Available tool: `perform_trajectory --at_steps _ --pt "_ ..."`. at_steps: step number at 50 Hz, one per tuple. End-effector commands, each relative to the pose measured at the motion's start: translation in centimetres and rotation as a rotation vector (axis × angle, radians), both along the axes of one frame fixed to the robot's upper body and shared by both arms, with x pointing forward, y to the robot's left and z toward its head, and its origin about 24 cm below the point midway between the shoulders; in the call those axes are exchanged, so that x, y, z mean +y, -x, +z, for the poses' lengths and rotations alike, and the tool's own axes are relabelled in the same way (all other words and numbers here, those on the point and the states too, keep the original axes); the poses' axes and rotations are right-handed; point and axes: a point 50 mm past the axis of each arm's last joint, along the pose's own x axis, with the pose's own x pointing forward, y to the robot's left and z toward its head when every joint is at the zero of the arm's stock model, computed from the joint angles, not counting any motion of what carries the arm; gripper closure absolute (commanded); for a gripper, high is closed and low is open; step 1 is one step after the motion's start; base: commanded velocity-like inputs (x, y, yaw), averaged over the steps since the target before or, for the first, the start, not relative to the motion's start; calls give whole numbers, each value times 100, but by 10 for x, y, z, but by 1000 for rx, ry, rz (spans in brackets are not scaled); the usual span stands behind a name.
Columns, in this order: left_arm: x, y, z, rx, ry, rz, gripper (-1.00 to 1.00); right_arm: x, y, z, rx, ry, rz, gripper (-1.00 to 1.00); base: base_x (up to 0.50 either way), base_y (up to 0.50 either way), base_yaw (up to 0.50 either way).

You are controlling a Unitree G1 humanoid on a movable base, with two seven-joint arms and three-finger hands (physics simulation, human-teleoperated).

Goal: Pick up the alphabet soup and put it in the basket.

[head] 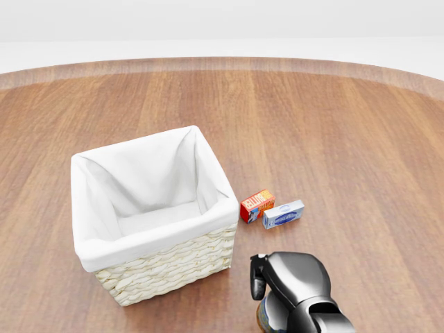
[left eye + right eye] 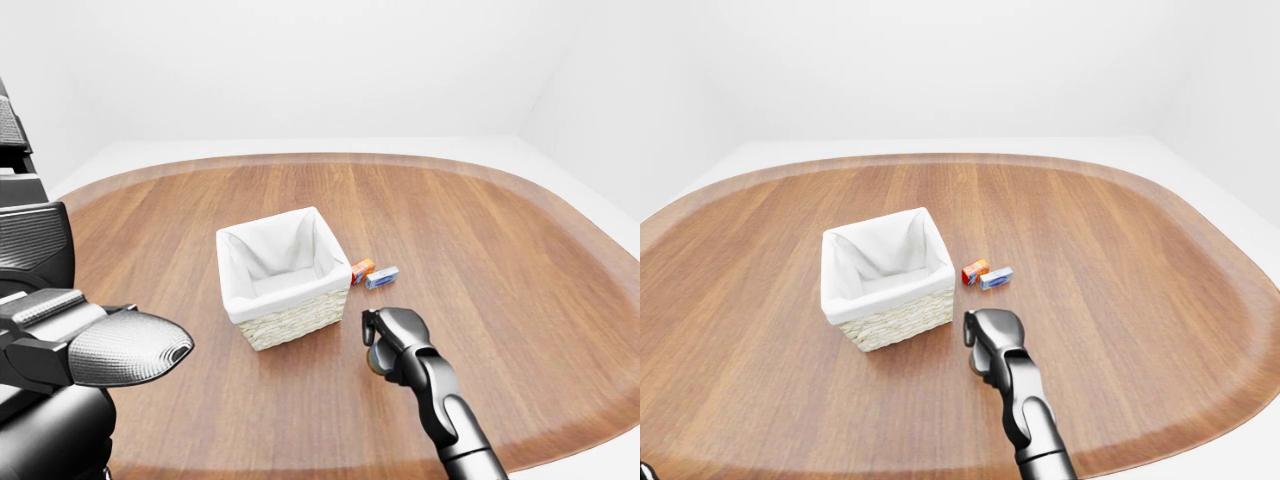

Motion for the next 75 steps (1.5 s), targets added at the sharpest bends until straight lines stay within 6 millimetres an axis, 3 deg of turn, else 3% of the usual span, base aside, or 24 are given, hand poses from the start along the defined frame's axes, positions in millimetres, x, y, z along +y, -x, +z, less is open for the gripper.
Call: perform_trajectory --at_steps 1,19,27,33,37,42,57,75 --pt "0 0 0 -2 -1 0 -100 6 3 34 -65 15 39 95 0 0 0" --pt "-2 0 -3 -15 -28 17 -100 10 3 66 -94 41 76 95 0 0 0" --pt "-3 -1 -3 -3 -27 8 -100 17 6 96 -130 45 109 95 0 0 0" --pt "-2 0 -2 -13 -26 12 -100 16 5 101 -129 57 109 95 0 0 0" --pt "-2 0 -2 -8 -21 7 -100 14 5 125 -201 71 103 95 0 0 0" --pt "-3 0 -2 -11 -30 13 -100 12 4 126 -203 77 92 95 0 0 0" --pt "-2 -1 -2 -2 -23 7 -100 12 4 153 -322 76 80 95 0 0 0" --pt "-3 -1 -2 8 -18 0 -100 20 5 198 -523 62 83 95 0 0 0"
